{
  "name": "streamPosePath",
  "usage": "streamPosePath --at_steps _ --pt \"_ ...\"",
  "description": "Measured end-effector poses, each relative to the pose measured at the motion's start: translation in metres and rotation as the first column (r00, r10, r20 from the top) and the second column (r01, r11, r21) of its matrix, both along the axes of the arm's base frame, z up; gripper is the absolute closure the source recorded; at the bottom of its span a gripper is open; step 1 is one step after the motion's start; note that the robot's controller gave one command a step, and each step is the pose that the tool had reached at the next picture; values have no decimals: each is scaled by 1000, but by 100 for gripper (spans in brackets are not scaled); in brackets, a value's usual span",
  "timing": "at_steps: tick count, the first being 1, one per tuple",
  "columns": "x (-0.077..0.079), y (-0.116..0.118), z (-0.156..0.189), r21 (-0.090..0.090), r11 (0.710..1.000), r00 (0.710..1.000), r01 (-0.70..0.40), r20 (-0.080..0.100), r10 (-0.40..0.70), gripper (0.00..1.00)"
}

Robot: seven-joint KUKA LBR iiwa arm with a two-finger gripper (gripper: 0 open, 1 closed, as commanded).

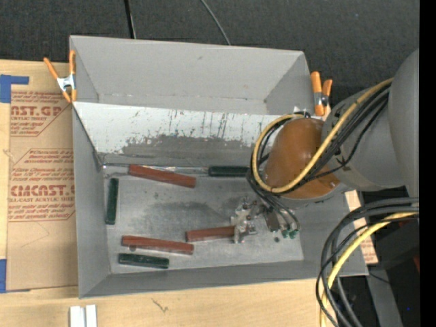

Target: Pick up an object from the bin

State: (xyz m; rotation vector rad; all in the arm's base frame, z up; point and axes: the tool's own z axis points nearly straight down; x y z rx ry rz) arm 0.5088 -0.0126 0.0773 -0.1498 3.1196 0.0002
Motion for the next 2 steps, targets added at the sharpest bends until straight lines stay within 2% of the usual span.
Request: streamPosePath --at_steps 1,2 --pt "0 0 0 0 1000 1000 0 0 0 100" --pt "3 -18 189 -2 998 998 -67 -10 67 100"
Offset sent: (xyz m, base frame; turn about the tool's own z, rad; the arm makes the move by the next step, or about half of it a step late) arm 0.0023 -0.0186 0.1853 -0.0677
